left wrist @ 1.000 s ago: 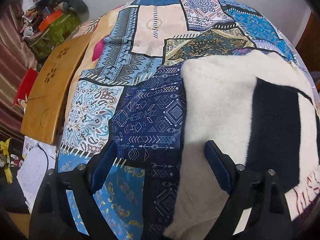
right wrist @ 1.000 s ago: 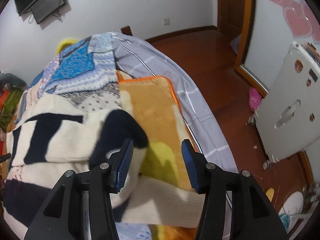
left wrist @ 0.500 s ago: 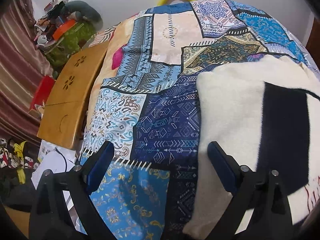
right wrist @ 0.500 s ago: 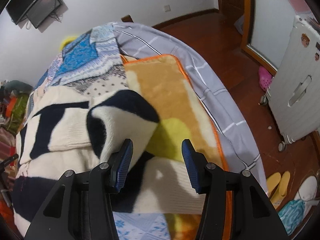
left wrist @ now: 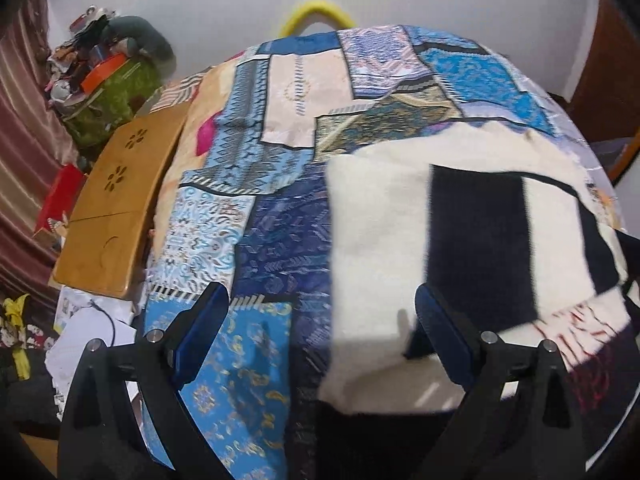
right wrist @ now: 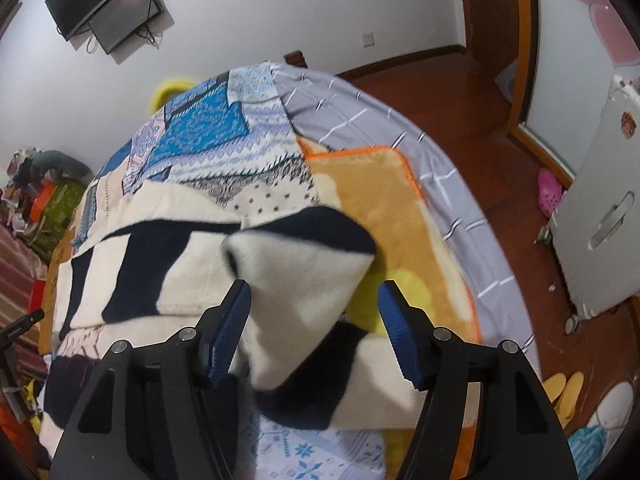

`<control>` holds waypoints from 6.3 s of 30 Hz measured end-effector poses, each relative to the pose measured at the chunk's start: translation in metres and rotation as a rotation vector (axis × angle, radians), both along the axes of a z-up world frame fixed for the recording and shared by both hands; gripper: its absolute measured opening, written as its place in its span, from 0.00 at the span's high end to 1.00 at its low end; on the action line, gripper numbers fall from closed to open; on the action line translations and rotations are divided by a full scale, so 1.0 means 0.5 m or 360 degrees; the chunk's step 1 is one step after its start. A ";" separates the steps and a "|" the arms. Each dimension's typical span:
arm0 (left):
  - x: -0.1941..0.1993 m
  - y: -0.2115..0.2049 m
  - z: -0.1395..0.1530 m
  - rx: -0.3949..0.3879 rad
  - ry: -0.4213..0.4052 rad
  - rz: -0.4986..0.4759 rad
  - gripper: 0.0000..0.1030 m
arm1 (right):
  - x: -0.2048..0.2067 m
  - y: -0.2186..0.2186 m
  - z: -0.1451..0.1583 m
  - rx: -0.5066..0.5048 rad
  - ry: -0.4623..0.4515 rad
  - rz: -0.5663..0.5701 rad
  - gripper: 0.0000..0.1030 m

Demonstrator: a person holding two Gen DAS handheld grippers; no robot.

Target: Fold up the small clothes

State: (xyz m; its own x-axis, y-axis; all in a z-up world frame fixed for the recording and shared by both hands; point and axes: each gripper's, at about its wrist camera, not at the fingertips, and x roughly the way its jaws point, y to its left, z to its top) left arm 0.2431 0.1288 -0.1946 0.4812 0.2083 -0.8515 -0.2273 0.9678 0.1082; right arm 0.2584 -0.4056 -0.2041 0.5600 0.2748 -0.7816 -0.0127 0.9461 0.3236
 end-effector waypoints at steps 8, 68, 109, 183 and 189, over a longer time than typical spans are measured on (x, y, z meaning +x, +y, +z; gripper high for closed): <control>-0.027 -0.042 0.016 -0.0027 -0.0040 -0.0084 0.07 | -0.006 0.026 0.007 -0.0028 -0.0027 0.0046 0.39; -0.015 -0.067 -0.014 -0.0189 -0.0002 -0.0138 0.07 | 0.042 0.323 0.139 -0.0418 -0.0516 0.0591 0.93; 0.095 -0.535 -0.011 0.0145 0.0079 -0.0868 0.07 | -0.021 0.081 0.014 -0.0120 -0.0034 0.0366 0.32; 0.015 -0.146 0.061 -0.0138 -0.0102 -0.0317 0.07 | 0.062 0.332 0.156 -0.0064 -0.0316 0.0601 0.62; 0.028 -0.194 0.051 -0.0125 -0.0076 -0.0377 0.07 | 0.051 0.200 0.133 -0.0162 -0.0256 0.0434 0.50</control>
State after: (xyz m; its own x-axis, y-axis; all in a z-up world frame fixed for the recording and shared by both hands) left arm 0.2570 0.0317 -0.1690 0.5489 0.0189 -0.8357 0.0037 0.9997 0.0250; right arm 0.2837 -0.3055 -0.1374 0.5948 0.3567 -0.7204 -0.3133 0.9282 0.2010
